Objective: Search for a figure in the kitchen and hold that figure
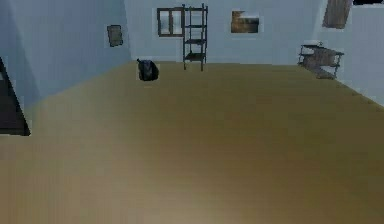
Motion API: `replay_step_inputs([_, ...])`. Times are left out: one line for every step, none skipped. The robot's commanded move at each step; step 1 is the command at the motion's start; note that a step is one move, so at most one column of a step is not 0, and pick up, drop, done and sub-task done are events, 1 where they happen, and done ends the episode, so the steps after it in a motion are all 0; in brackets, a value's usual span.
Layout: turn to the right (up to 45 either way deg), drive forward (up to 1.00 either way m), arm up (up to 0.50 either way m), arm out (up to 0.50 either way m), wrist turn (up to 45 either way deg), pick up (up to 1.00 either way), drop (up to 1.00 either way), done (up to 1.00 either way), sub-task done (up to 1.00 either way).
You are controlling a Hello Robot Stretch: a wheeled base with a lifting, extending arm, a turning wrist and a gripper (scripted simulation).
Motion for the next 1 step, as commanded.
replay_step_inputs([-33.0, 0.00, 0.00, 0.00, 0.0, 0.00, 0.00, 0.00, 0.00])
